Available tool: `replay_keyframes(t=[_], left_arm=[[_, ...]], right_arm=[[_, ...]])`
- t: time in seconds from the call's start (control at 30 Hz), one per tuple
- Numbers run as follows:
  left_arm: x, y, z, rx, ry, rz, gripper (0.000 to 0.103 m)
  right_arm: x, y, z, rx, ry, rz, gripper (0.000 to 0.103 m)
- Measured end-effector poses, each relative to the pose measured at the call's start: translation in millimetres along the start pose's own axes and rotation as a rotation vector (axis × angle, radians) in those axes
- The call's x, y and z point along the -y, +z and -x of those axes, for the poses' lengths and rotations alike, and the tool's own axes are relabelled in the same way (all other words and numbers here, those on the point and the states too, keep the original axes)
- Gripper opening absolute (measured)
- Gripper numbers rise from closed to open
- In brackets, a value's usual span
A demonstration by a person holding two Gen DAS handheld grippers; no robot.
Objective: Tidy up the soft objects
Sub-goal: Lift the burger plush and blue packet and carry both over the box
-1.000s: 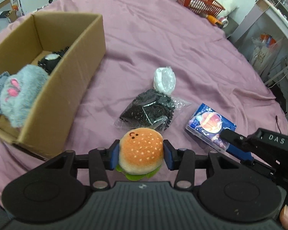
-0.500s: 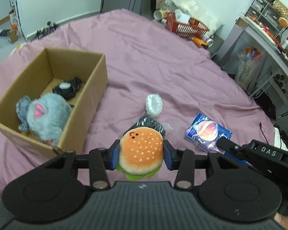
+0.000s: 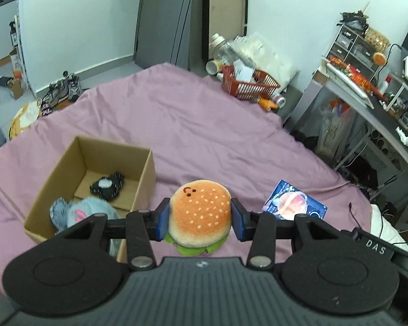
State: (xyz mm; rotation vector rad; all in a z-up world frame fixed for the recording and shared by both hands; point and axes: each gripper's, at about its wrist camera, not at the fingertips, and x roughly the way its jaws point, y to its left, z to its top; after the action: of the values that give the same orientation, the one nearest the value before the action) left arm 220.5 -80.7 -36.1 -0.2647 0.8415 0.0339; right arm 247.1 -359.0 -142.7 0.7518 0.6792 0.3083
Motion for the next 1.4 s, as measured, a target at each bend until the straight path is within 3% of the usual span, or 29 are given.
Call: replay_keyframes(t=[0.37,0.87,1.4], left_arm=[[-22.5,7.9,7.7,0.019,-0.019,0.026,0.044],[-85.5,23.9,-2.6,0.035,-0.018,0.106,0.044],[-161.4,34.2,-55.8,-0.034,-0.018,0.190,0.045]], right_arm=[[-29.8,1.5,8.8,0.041,0.043,0.067,0.017],[-84.5,-27.0,-31.5,-0.023,0.105,0.147,0.017],[-128.4,-63.7,-82.6,-0.113,0.026,0.252,0.017]])
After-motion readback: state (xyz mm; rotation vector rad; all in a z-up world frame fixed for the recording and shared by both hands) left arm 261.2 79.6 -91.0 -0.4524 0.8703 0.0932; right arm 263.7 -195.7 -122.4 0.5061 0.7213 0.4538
